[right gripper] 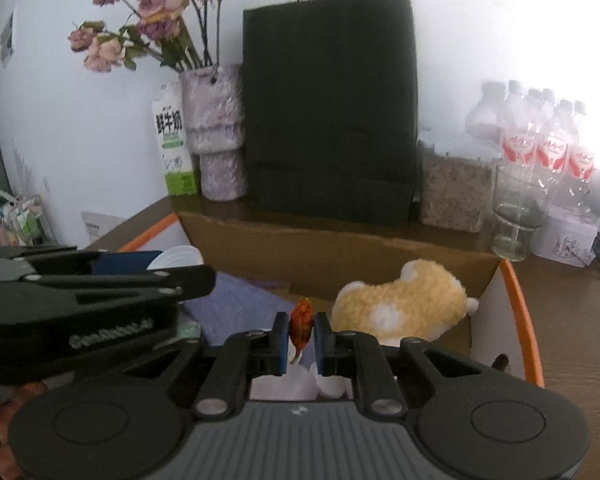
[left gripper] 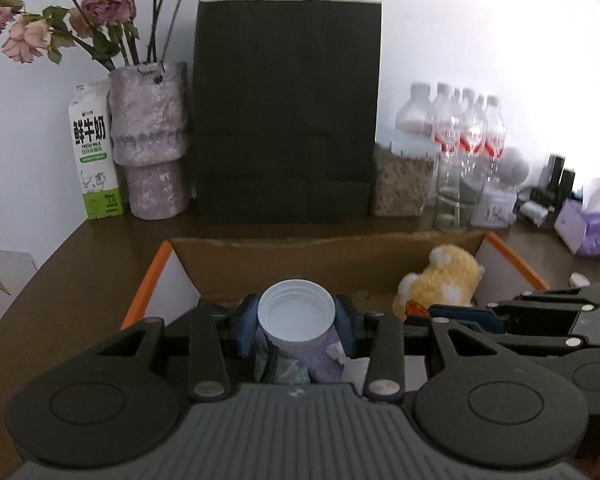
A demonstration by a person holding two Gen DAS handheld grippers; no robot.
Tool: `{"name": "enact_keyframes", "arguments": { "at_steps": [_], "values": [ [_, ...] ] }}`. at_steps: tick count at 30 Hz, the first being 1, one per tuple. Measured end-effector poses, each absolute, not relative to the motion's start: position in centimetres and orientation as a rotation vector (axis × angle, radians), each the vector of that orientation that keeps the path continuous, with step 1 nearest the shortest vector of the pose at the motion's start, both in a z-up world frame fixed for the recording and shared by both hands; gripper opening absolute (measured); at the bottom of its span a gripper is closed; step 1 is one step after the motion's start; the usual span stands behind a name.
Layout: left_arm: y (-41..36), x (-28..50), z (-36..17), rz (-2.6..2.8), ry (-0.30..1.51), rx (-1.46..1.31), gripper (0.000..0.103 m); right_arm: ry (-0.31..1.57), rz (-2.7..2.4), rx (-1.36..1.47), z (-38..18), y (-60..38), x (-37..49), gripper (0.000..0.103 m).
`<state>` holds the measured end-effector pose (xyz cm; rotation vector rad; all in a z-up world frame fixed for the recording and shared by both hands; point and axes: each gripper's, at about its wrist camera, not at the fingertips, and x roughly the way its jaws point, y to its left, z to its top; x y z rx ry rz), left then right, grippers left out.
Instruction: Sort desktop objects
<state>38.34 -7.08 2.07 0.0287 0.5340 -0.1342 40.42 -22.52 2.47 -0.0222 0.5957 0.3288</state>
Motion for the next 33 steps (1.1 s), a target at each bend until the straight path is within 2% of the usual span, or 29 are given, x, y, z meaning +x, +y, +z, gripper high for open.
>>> {"name": "enact_keyframes", "arguments": {
  "at_steps": [2, 5, 7, 9, 11, 12, 13, 33],
  "values": [
    [-7.2, 38.4, 1.9, -0.129, 0.54, 0.039, 0.041, 0.594, 0.324, -0.04, 2.3, -22.4, 40.2, 0.015],
    [-7.0, 38.3, 2.0, -0.1, 0.534, 0.047, 0.046, 0.593, 0.311, -0.04, 2.6, -22.5, 39.9, 0.031],
    [-6.7, 38.1, 2.3, -0.068, 0.522, 0.047, 0.058, 0.589, 0.272, -0.042, 2.8, -22.8, 39.8, 0.055],
    [-6.3, 37.9, 2.8, -0.021, 0.501, 0.05, 0.082, 0.579, 0.221, -0.04, 3.3, -23.3, 39.7, 0.071],
    [-5.7, 37.7, 3.5, 0.013, 0.469, 0.041, 0.093, 0.565, 0.203, -0.016, 3.9, -23.9, 39.4, 0.093],
    [-5.3, 37.5, 3.8, 0.022, 0.455, 0.029, 0.103, 0.557, 0.204, 0.0, 4.2, -24.2, 39.2, 0.1],
    [-5.0, 37.4, 4.0, 0.029, 0.441, 0.016, 0.103, 0.549, 0.205, 0.011, 4.5, -24.5, 39.1, 0.103],
    [-4.5, 33.0, 7.4, -0.01, 0.383, -0.029, 0.103, 0.468, 0.241, -0.015, 8.0, -24.2, 34.3, 0.103]
  ]
}}
